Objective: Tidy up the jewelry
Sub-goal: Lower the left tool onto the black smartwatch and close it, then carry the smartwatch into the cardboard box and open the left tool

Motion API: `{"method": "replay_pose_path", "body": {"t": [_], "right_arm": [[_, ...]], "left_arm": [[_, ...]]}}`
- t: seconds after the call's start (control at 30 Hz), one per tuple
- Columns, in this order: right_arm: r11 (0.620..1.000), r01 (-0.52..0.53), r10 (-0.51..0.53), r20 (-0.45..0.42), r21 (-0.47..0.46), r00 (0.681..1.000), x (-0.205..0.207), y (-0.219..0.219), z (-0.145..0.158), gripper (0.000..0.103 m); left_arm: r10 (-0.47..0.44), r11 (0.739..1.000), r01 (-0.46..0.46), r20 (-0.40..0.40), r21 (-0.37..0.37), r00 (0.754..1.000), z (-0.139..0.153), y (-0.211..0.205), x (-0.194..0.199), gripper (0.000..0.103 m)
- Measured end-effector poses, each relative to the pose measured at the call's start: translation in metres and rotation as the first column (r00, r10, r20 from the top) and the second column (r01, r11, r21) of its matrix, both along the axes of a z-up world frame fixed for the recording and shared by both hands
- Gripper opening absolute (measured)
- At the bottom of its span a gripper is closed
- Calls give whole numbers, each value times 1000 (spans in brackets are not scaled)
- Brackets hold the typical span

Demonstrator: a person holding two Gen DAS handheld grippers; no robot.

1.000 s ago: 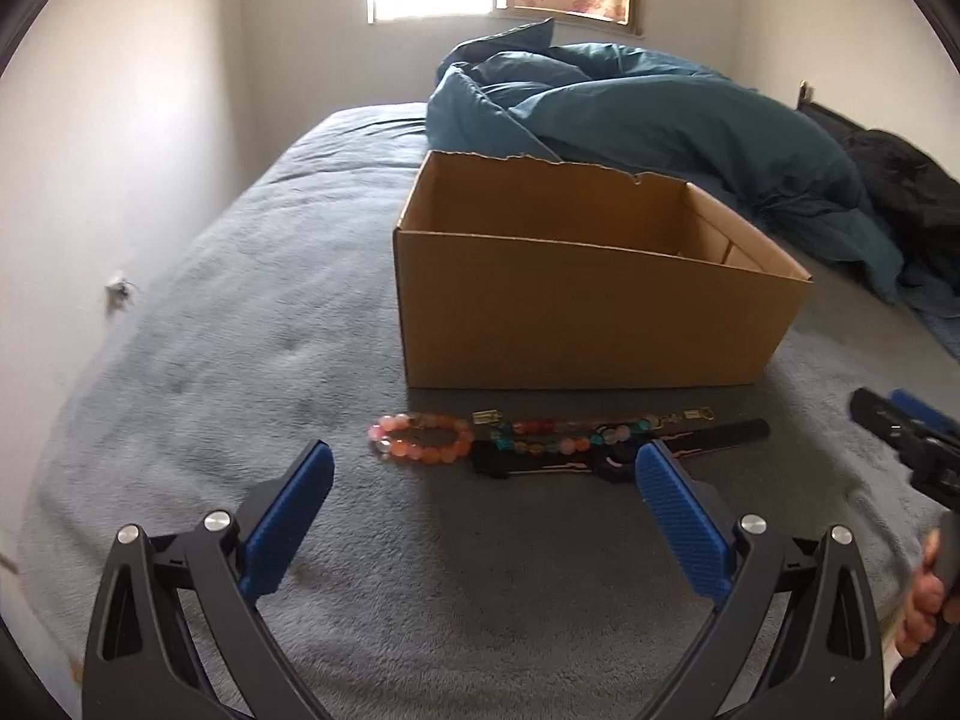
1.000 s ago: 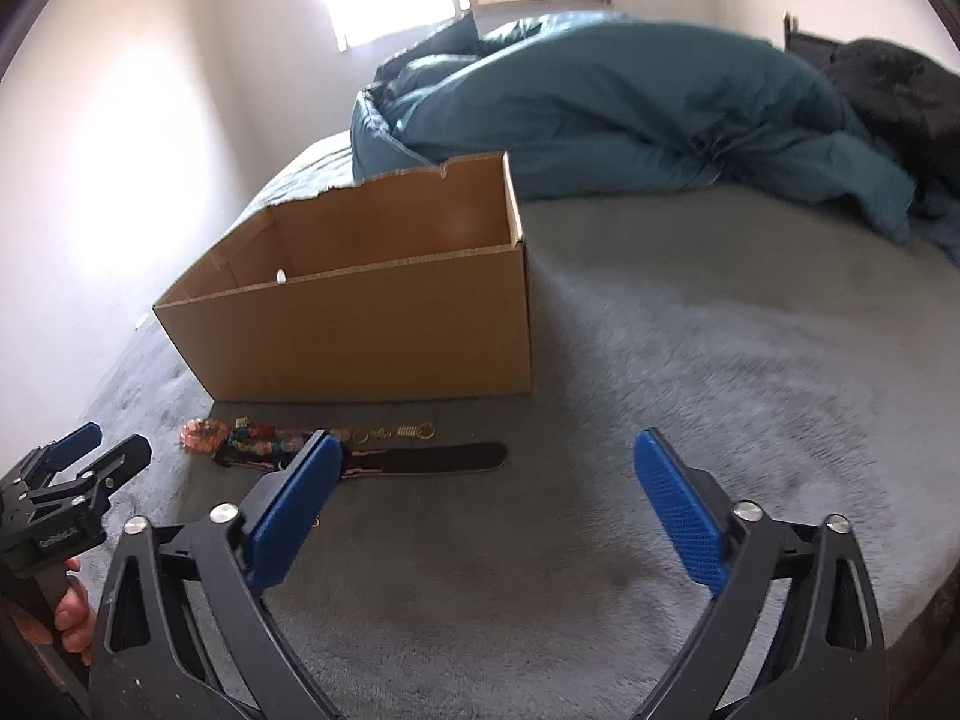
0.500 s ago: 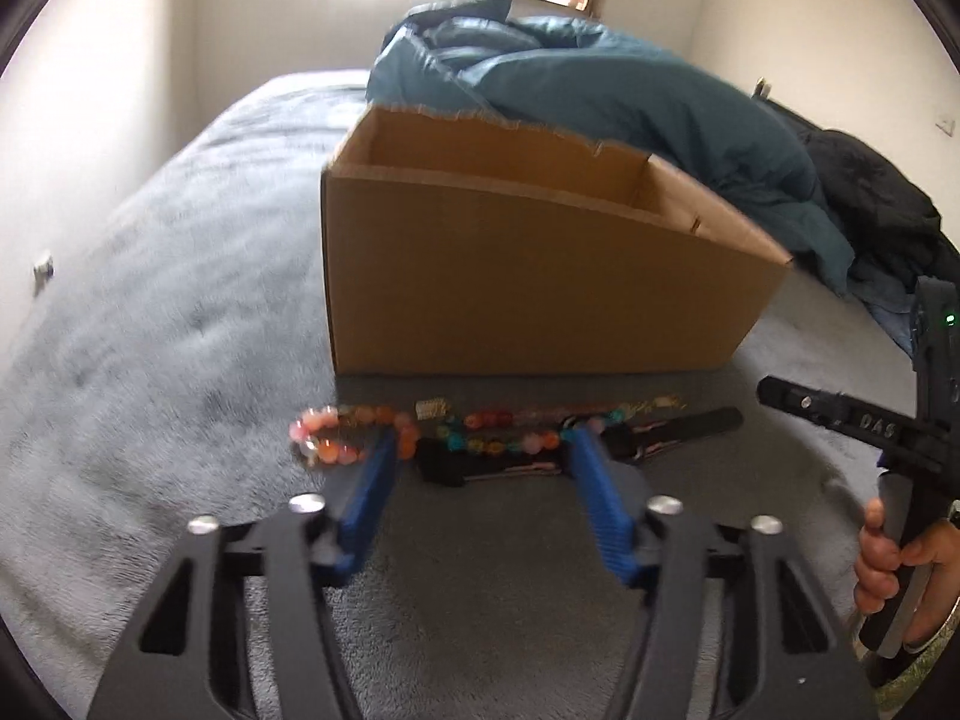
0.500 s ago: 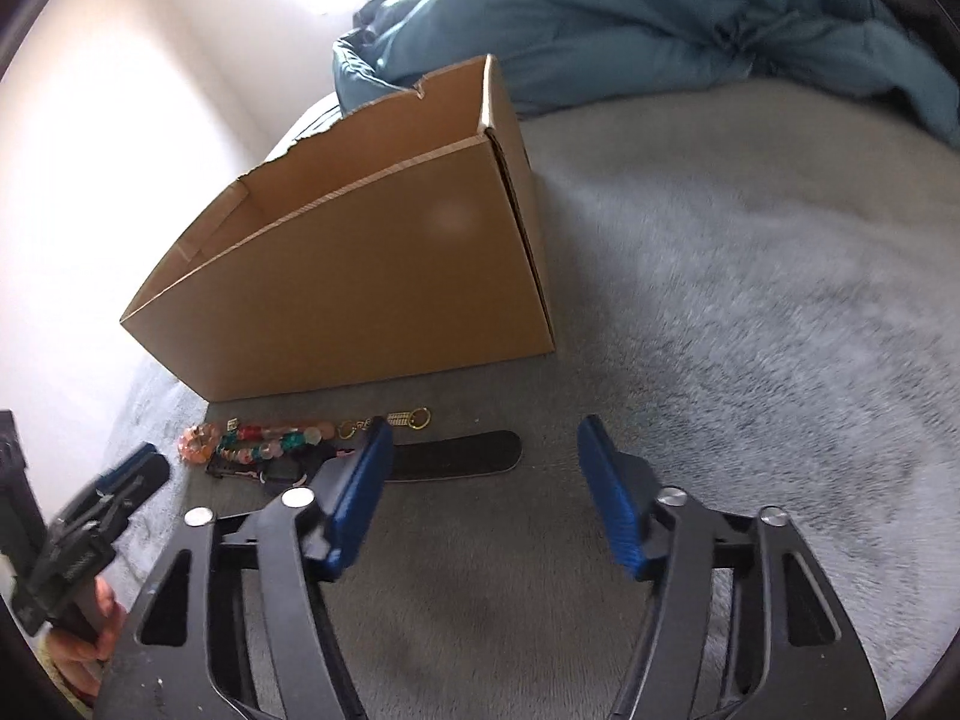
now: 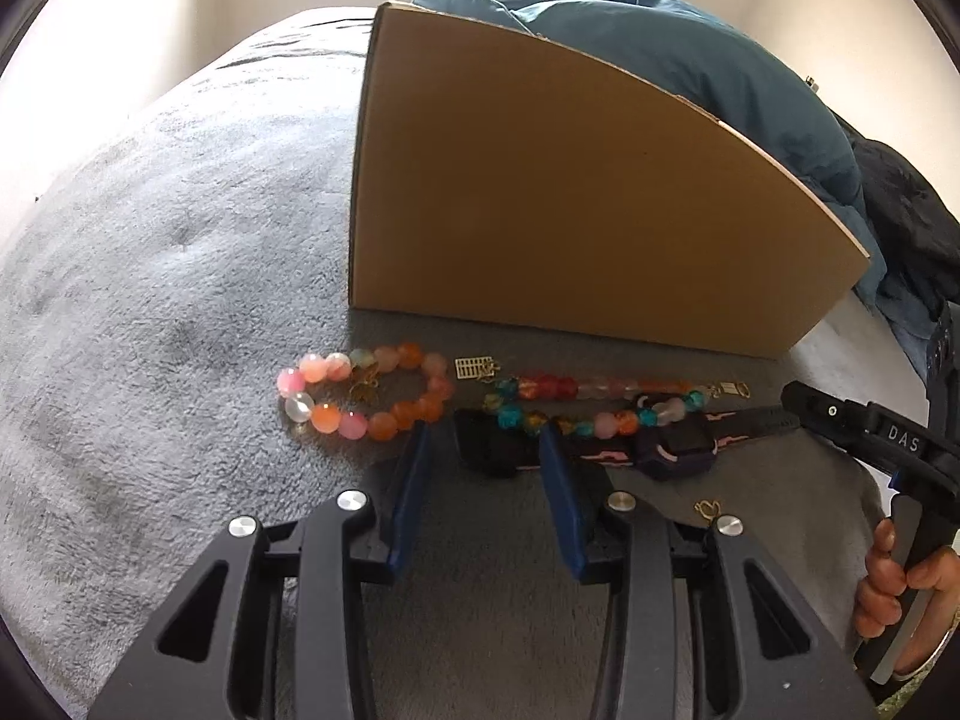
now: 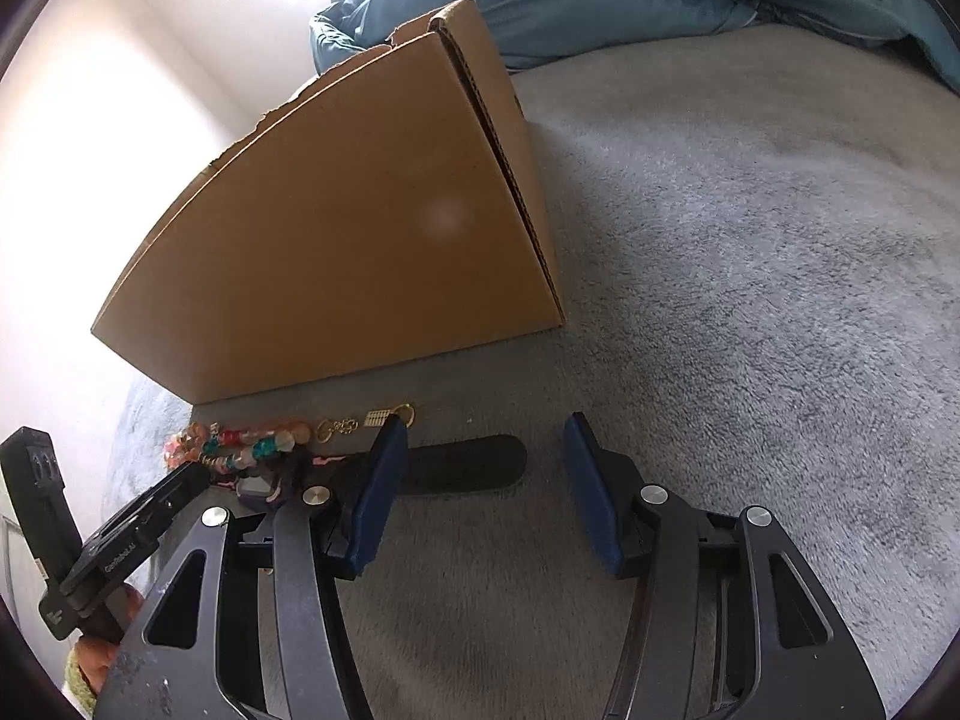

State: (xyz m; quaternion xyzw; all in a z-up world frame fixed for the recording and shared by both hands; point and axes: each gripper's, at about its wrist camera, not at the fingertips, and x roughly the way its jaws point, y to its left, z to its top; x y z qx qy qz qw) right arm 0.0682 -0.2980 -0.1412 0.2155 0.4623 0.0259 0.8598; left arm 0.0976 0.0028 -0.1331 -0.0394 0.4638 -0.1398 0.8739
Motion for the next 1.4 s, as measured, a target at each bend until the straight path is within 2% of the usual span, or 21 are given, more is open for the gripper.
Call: {"method": "replay_pose_path", "body": {"t": [0.13, 0.23, 0.3, 0.4, 0.57, 0.73, 0.8, 0.9, 1.03, 1.2, 1.4], "right_arm": [[1000, -1, 1, -17, -13, 1000, 0, 2, -4, 44], [999, -20, 19, -24, -38, 1000, -2, 8, -2, 26], [999, -11, 10, -24, -52, 1000, -3, 9, -2, 15], [1000, 1, -1, -14, -26, 1000, -6, 4, 4, 3], [1000, -24, 24, 36, -1, 999, -15, 7, 29, 1], [997, -42, 37, 70, 64, 997, -24, 7, 57, 1], [994, -48, 43, 60, 96, 997, -31, 6, 63, 1], [992, -38, 35, 25, 117, 999, -41, 3, 60, 1], [975, -11, 13, -10, 224, 1000, -53, -3, 60, 1], [980, -44, 27, 90, 193, 996, -55, 10, 100, 1], [985, -48, 31, 103, 163, 994, -72, 8, 107, 1]], "left_arm": [[0, 1000, 0, 13, 15, 1000, -2, -9, -2, 33], [-11, 998, 9, 38, 60, 999, -1, -18, -6, 26], [6, 996, -10, 46, 85, 999, 0, -22, -7, 15], [26, 997, -28, 37, 70, 999, 3, -23, -8, 7], [14, 999, -15, 20, 37, 1000, 16, -24, -16, 5], [12, 998, -14, -34, -63, 999, 38, -17, -27, 3], [10, 995, -16, -67, -97, 998, 42, -16, -30, 3], [14, 995, -25, -111, -93, 994, 40, -10, -37, 3], [29, 987, -57, -185, -147, 982, 44, 3, -44, 2], [23, 982, -35, -70, -186, 997, 94, 0, -45, 2], [52, 979, -62, -57, -195, 997, 101, 11, -62, 2]]}}
